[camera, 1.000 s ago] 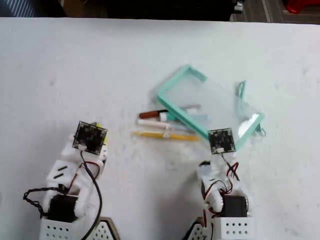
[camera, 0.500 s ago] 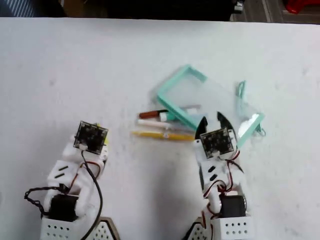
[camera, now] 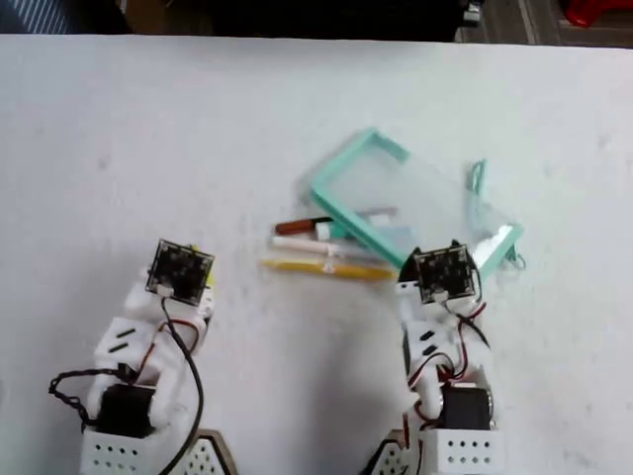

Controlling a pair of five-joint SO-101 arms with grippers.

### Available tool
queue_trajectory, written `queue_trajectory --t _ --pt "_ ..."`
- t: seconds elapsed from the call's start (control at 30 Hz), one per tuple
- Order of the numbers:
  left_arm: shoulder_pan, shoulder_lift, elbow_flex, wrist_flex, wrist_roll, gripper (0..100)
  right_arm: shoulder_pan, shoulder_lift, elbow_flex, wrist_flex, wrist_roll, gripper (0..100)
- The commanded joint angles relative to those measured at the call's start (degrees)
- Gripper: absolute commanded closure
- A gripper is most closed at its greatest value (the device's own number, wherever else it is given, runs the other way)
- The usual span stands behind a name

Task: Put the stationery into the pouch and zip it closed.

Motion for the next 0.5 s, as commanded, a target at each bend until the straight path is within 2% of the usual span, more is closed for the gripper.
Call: queue_trajectory --t 0.0,0.13,0.23,0.47 --pt "-0.3 -0.6 -0.3 -1.9 0.5 98 3.9 -0.4 0.5 -0.4 -0.3 85.1" --pt "-0.5 -0.6 -0.2 -1.9 0.5 98 7.8 -0.4 0.5 -2.3 -0.6 98.0" --pt "-0.4 -0.6 -0.2 -1.9 0.5 98 8.7 -0.3 0.5 -3.0 -0.6 96.1" --pt "-0.1 -0.6 0.0 -1.9 0.5 98 9.4 0.0 -5.0 -3.5 -0.2 98.4"
